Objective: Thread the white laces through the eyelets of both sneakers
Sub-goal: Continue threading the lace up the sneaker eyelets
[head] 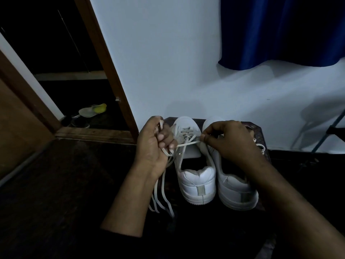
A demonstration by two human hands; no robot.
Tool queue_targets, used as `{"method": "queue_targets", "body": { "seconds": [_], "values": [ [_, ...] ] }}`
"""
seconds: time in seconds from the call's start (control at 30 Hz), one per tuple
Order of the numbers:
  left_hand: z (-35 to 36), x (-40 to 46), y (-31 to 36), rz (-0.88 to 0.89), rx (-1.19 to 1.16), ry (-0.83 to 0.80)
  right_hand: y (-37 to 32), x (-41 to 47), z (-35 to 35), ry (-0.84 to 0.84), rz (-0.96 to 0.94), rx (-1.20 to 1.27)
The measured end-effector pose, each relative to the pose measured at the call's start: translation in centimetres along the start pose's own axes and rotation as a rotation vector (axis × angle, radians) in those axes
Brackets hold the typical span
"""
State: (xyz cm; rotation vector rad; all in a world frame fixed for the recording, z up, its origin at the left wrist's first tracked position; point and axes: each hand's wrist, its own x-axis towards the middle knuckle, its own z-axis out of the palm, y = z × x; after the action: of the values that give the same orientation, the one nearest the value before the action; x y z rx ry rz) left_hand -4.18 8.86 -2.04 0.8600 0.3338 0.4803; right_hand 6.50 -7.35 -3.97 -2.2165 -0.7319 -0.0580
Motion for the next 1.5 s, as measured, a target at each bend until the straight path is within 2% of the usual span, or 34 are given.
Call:
{"method": "queue_targets", "body": {
  "seconds": [0.07, 0.13, 0.2, 0.27, 0.33, 0.4, 0.47, 0.53, 0.6, 0.67, 0.77, 0.83, 0.97, 1.07, 1.13, 1.33, 1.4, 1.5],
  "values": [
    [0.1, 0.1, 0.0, 0.087, 0.183, 0.034, -0.1, -0.1, -0.1, -0.001, -0.001, 0.004],
    [-0.6, 0.0, -0.3, 0.338, 0.621, 0.003, -0.1, -0.1, -0.2, -0.001, -0.003, 0.0],
    [-1.5, 0.2, -1.1, 0.572, 1.087, -0.185, -0.1, -0.2, -0.1, 0.0, -0.008, -0.005],
    [-1.7, -0.1, -2.0, 0.627, 1.416, -0.318, -0.2, -0.1, -0.1, 0.002, -0.012, -0.013],
    [-1.5, 0.0, -2.8, 0.707, 1.547, -0.281, -0.2, -0.1, -0.2, 0.006, -0.019, -0.015],
    [-1.4, 0.3, -3.1, 0.746, 1.515, -0.244, -0.3, -0.2, -0.1, 0.021, -0.04, -0.02],
    [-1.9, 1.1, -3.4, 0.722, 1.372, -0.236, -0.4, -0.2, 0.0, 0.039, -0.061, -0.022],
    [-2.0, 1.5, -3.7, 0.655, 1.242, -0.163, -0.6, -0.4, -0.1, 0.044, -0.085, -0.015],
    [-1.5, 1.4, -3.7, 0.516, 1.031, -0.085, -0.7, -0.5, -0.2, 0.053, -0.128, -0.03],
    [-1.2, 1.0, -3.2, 0.431, 0.884, -0.068, -0.8, -0.6, -0.4, 0.059, -0.17, -0.07],
    [-1.5, 0.6, -2.7, 0.58, 1.133, -0.184, -1.2, -0.9, -0.6, 0.052, -0.222, -0.131],
    [-1.7, 0.4, -2.9, 0.614, 1.293, -0.269, -1.4, -0.9, -0.6, 0.04, -0.227, -0.134],
    [-2.2, 0.8, -2.9, 0.65, 1.404, -0.342, -1.4, -1.0, -0.5, 0.036, -0.205, -0.123],
    [-2.3, 0.9, -3.0, 0.689, 1.419, -0.312, -1.5, -1.2, -0.4, 0.044, -0.232, -0.138],
    [-2.1, 0.8, -3.3, 0.678, 1.336, -0.272, -1.6, -1.2, -0.5, 0.049, -0.239, -0.151],
    [-1.3, 0.7, -3.8, 0.437, 1.04, -0.07, -1.7, -1.3, -0.3, 0.053, -0.178, -0.222],
    [-1.1, 0.5, -3.8, 0.492, 1.134, -0.066, -1.7, -1.2, -0.2, 0.066, -0.139, -0.217],
    [-1.1, 0.2, -3.5, 0.677, 1.309, -0.101, -1.3, -1.1, -0.2, 0.061, -0.098, -0.22]
  ]
}}
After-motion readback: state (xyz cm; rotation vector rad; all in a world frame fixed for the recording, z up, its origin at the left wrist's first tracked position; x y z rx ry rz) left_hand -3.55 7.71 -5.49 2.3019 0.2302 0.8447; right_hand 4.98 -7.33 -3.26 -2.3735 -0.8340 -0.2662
